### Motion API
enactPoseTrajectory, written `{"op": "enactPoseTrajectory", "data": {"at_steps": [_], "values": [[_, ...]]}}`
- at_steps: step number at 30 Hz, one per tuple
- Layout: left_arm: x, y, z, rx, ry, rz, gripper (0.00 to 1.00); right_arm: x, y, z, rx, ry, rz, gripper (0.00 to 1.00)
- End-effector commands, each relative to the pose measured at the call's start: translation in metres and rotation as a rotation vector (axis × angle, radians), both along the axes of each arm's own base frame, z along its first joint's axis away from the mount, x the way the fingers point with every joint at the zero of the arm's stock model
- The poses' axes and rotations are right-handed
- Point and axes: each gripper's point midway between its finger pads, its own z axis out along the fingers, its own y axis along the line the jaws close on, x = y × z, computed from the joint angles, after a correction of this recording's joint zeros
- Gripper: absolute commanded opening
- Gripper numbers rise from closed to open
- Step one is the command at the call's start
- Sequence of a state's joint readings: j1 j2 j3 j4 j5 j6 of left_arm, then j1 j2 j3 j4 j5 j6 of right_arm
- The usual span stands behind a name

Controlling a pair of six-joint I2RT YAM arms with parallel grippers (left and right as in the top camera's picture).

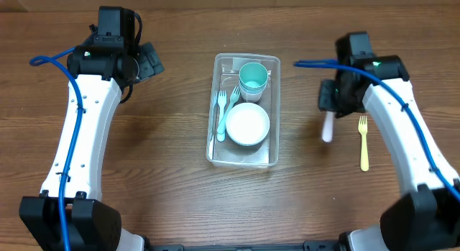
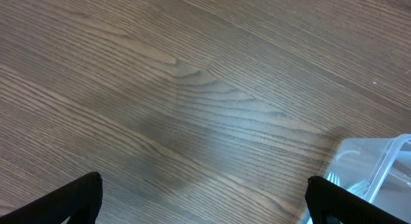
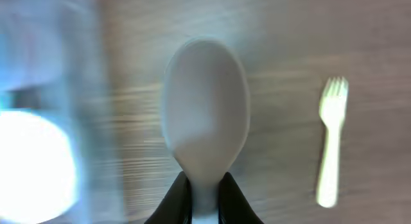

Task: Pack container
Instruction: 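Carry the spoon into the container and release it beside the forks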

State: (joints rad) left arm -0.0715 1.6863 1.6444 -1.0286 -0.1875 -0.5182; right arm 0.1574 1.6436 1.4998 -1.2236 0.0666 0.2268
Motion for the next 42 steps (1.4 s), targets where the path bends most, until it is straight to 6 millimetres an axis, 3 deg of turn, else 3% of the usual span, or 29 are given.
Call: {"op": "enactPoseTrajectory", "data": {"at_steps": [1, 2, 5, 10, 15, 19, 23, 29, 30, 32, 33, 34, 39, 40, 41, 42], "values": [[0.001, 0.000, 0.007, -0.004, -0.020, 0.010, 1.00, 0.001, 0.046, 0.027, 0.055, -0.086, 0.016, 0.06], [0.001, 0.000, 0.007, -0.004, -0.020, 0.010, 1.00, -0.001, 0.070, 0.028, 0.074, -0.101, 0.046, 0.06], [0.001, 0.000, 0.007, -0.004, -0.020, 0.010, 1.00, -0.001, 0.116, 0.034, 0.124, -0.161, 0.109, 0.06], [0.001, 0.000, 0.007, -0.004, -0.020, 0.010, 1.00, -0.008, 0.184, 0.048, 0.219, -0.254, 0.198, 0.06], [0.001, 0.000, 0.007, -0.004, -0.020, 0.010, 1.00, -0.014, 0.220, 0.035, 0.195, -0.280, 0.247, 0.06], [0.001, 0.000, 0.007, -0.004, -0.020, 0.010, 1.00, -0.008, 0.241, 0.004, 0.179, -0.248, 0.274, 0.06], [0.001, 0.000, 0.007, -0.004, -0.020, 0.010, 1.00, -0.001, 0.248, -0.018, 0.164, -0.226, 0.276, 0.06], [0.001, 0.000, 0.007, -0.004, -0.020, 0.010, 1.00, 0.002, 0.251, -0.016, 0.174, -0.240, 0.276, 0.06], [0.001, 0.000, 0.007, -0.004, -0.020, 0.010, 1.00, 0.001, 0.251, -0.016, 0.174, -0.239, 0.276, 0.11], [0.001, 0.000, 0.007, -0.004, -0.020, 0.010, 1.00, 0.001, 0.250, -0.016, 0.173, -0.239, 0.276, 0.33], [0.001, 0.000, 0.007, -0.004, -0.020, 0.010, 1.00, 0.001, 0.251, -0.016, 0.174, -0.239, 0.276, 0.76], [0.001, 0.000, 0.007, -0.004, -0.020, 0.010, 1.00, 0.001, 0.251, -0.016, 0.174, -0.240, 0.276, 1.00], [0.001, 0.000, 0.007, -0.004, -0.020, 0.010, 1.00, 0.000, 0.241, -0.009, 0.155, -0.239, 0.284, 1.00], [0.001, 0.000, 0.007, -0.004, -0.020, 0.010, 1.00, 0.000, 0.229, -0.001, 0.142, -0.247, 0.263, 1.00], [0.001, 0.000, 0.007, -0.004, -0.020, 0.010, 1.00, -0.001, 0.193, 0.020, 0.092, -0.267, 0.183, 1.00], [0.001, 0.000, 0.007, -0.004, -0.020, 0.010, 1.00, -0.002, 0.175, 0.031, 0.072, -0.277, 0.152, 1.00]]}}
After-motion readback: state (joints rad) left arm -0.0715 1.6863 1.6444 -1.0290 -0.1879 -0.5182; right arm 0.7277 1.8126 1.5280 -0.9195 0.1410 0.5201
